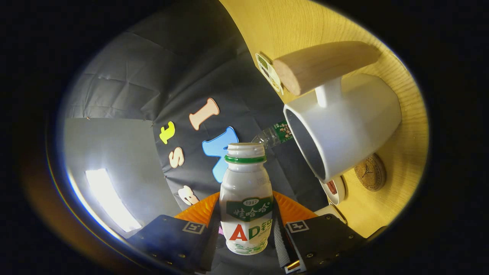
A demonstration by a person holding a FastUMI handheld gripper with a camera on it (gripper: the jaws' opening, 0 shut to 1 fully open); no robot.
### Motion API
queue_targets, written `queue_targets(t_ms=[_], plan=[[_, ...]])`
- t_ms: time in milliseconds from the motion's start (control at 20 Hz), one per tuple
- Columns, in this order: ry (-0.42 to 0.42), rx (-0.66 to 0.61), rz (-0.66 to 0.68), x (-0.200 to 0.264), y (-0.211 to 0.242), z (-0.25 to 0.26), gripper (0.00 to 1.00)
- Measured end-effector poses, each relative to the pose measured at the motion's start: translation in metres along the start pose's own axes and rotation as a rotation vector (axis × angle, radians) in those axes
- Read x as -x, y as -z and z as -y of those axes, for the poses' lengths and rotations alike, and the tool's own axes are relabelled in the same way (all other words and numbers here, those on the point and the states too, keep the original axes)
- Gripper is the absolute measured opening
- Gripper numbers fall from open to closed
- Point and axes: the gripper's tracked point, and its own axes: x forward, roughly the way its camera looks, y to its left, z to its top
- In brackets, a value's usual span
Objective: Take the bottle from table, then pour the juice into the cup, finally place the bottle on the coaster
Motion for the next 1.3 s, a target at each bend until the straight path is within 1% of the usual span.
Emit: queue_targets(t_ms=[200,450,650,850,1050,1300], plan=[[0.017,0.037,-0.011,0.0,0.003,0.006,0.63],[0.04,0.159,-0.038,0.001,0.007,0.007,0.63],[0.114,0.367,-0.085,-0.002,0.014,0.021,0.63],[0.153,0.545,-0.122,-0.003,0.015,0.027,0.63],[0.191,0.77,-0.178,-0.006,0.024,0.031,0.63],[0.213,0.943,-0.229,0.001,0.036,0.034,0.63]])
